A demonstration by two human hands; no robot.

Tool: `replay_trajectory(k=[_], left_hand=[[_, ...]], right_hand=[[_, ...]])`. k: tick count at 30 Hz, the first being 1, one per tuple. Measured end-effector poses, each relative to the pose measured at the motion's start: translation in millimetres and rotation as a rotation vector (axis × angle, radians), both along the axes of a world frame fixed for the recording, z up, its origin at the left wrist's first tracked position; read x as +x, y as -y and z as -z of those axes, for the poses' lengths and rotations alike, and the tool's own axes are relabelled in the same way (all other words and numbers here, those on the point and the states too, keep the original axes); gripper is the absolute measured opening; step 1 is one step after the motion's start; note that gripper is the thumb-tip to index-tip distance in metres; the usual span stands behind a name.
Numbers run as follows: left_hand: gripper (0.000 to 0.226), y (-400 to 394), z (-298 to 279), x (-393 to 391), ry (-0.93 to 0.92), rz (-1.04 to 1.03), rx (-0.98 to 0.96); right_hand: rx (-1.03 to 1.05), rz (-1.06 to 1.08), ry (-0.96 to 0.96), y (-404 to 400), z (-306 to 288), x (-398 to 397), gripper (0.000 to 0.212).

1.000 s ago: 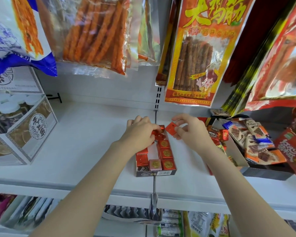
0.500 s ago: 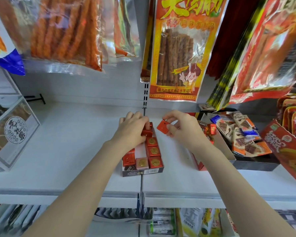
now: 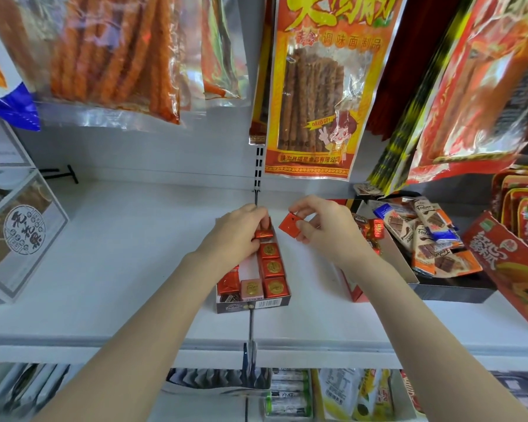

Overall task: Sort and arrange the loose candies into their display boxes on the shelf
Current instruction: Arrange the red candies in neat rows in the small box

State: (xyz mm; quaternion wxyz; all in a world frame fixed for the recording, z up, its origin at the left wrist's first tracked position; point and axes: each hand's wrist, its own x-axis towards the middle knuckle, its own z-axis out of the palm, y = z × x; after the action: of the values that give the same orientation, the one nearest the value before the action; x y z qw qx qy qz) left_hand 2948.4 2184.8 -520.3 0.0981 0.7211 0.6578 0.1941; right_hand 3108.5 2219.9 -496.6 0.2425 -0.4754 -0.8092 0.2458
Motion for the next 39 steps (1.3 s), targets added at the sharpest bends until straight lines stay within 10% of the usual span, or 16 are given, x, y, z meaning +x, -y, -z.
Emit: replay_trajectory(k=[39], left_hand=[[0.045, 14.5, 0.7, -16.7, 0.023, -0.064, 0.018]], right_hand=[[0.101, -0.177, 0.182, 3.1, 22.0, -28.3, 0.032]])
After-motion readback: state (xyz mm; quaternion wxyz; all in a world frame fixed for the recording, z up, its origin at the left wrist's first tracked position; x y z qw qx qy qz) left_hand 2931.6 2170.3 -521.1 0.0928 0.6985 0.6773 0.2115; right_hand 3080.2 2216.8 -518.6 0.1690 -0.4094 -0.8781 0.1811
